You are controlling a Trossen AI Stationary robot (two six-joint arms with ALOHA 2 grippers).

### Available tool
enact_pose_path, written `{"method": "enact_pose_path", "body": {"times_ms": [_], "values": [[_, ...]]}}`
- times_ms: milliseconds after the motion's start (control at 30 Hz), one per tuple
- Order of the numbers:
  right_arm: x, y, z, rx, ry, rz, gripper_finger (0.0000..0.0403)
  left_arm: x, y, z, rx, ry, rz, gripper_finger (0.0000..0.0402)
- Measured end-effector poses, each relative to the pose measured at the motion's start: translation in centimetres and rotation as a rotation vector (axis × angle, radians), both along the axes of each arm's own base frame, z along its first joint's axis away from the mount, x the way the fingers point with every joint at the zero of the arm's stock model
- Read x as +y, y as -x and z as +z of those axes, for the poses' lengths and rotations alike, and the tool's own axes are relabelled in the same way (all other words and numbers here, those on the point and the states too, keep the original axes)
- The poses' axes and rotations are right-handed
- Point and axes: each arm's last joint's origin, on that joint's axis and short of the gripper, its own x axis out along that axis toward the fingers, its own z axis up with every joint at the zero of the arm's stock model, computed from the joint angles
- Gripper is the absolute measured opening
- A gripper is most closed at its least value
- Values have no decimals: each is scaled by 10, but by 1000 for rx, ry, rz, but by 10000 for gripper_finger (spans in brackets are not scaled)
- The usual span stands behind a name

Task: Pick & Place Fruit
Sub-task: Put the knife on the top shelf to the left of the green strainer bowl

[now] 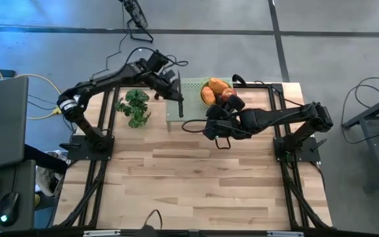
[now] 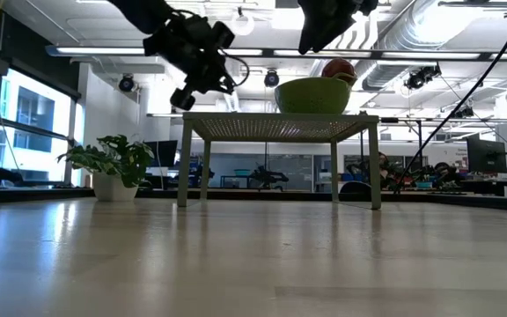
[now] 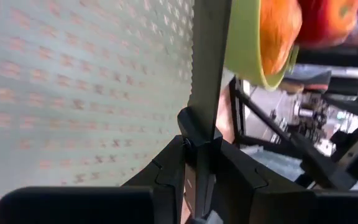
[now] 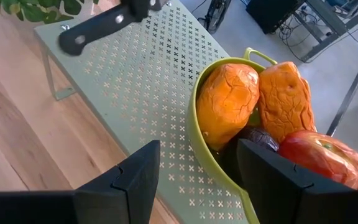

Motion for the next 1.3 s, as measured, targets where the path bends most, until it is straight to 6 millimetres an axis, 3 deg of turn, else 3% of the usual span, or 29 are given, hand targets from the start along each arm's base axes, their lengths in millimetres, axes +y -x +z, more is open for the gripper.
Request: {"method": "enact_pose_path", "body": {"times_ms": [167,333,800,1300], "values": [[0,0,0,2,1,1,206,13,12,0,-1,51,39,67],[0,0,0,3,1,2,206,14,15,0,-17,100,10,67],[0,0,0,2,1,1,206,25,1,-37,73,209,-6,67],[0,0,0,1,0,0,206,28,-2,-45,76,196,-23,69]]}}
